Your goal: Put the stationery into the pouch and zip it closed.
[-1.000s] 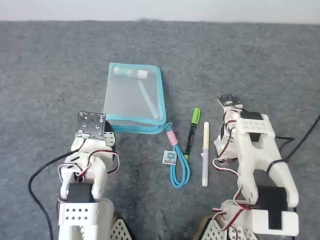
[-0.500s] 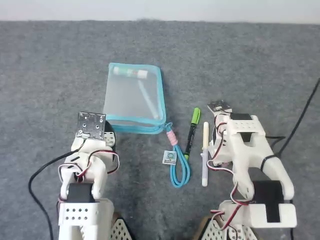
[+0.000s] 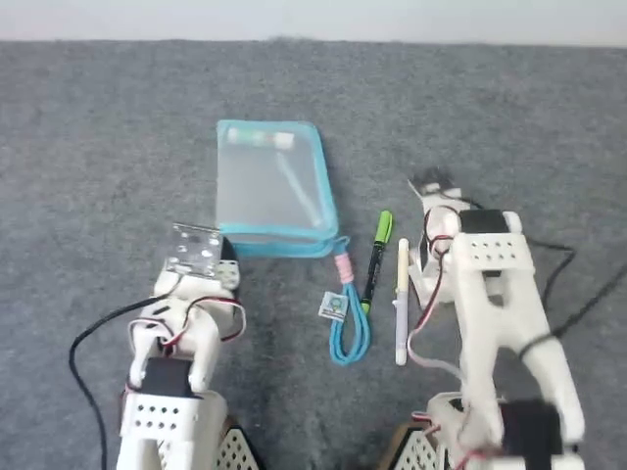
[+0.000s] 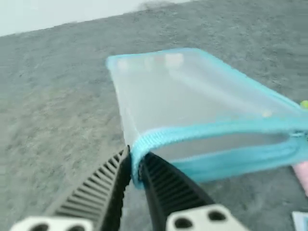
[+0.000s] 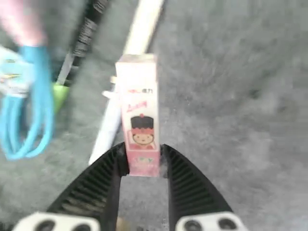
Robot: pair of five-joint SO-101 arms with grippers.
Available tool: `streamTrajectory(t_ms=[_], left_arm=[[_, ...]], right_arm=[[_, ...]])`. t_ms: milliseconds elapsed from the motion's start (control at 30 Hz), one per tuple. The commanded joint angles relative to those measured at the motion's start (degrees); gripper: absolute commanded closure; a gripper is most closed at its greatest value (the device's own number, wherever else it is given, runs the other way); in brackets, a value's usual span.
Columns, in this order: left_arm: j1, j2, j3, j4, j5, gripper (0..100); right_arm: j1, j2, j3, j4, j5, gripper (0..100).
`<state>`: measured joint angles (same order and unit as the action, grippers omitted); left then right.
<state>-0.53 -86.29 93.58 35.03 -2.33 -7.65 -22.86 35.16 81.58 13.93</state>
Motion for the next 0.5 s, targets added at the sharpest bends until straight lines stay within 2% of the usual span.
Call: streamTrajectory(t_ms=[0, 200, 467], left_arm=[[4.04, -0.70, -0.92, -3.69, 1.14, 99], [9.41, -0.70, -1.19, -3.43, 3.43, 99], [10.37, -1.05, -1.63, -2.11, 3.43, 99]], right_arm=[[-6.55, -10.15, -7.56, 6.90, 1.58, 99.1], [-23.43, -8.75, -11.34, 9.27, 3.08, 99.1], [-25.10, 9.19, -25.23, 9.19, 2.99, 99.1]])
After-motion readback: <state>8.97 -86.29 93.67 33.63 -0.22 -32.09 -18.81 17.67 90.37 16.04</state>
